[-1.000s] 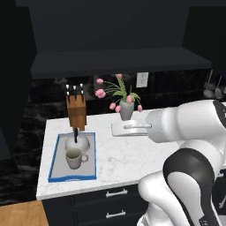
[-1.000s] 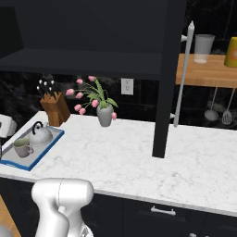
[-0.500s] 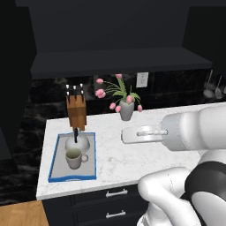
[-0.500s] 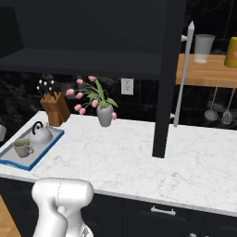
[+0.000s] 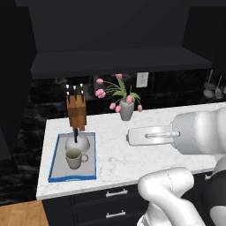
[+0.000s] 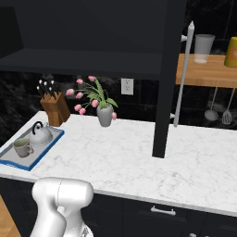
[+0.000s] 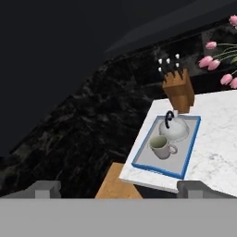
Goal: Pick the kettle from the counter and place it on the tray. Then pick the mug from the cabinet and place it on the tray. Then close the cabinet doors.
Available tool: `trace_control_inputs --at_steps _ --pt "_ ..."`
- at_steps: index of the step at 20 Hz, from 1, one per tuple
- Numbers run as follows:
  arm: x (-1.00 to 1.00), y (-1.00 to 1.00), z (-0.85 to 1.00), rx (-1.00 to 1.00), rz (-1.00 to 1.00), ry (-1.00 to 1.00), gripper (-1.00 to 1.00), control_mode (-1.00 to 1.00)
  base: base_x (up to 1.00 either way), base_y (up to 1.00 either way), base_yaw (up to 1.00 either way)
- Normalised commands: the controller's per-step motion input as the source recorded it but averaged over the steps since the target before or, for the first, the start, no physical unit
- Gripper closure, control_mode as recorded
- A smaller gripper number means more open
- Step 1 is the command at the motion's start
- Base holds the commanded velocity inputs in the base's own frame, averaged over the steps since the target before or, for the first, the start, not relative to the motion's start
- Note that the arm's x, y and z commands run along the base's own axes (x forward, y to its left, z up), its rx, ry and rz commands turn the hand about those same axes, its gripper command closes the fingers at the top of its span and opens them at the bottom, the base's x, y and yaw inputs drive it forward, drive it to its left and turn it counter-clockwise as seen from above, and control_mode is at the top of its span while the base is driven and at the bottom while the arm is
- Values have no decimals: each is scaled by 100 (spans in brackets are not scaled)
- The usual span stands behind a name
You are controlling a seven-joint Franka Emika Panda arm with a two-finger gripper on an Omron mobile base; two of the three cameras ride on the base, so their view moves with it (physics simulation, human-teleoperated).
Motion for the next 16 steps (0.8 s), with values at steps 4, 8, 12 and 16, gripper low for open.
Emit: trace_control_inputs --at_steps 4,8,12,16 --pt "-15 0 30 0 0 0 -100 -100 0 0 0" --pt "-12 0 23 0 4 0 -100 -100 0 0 0" --pt "-20 0 21 0 22 -5 -100 -100 0 0 0" --pt "-31 8 21 -3 39 -18 -100 -100 0 0 0"
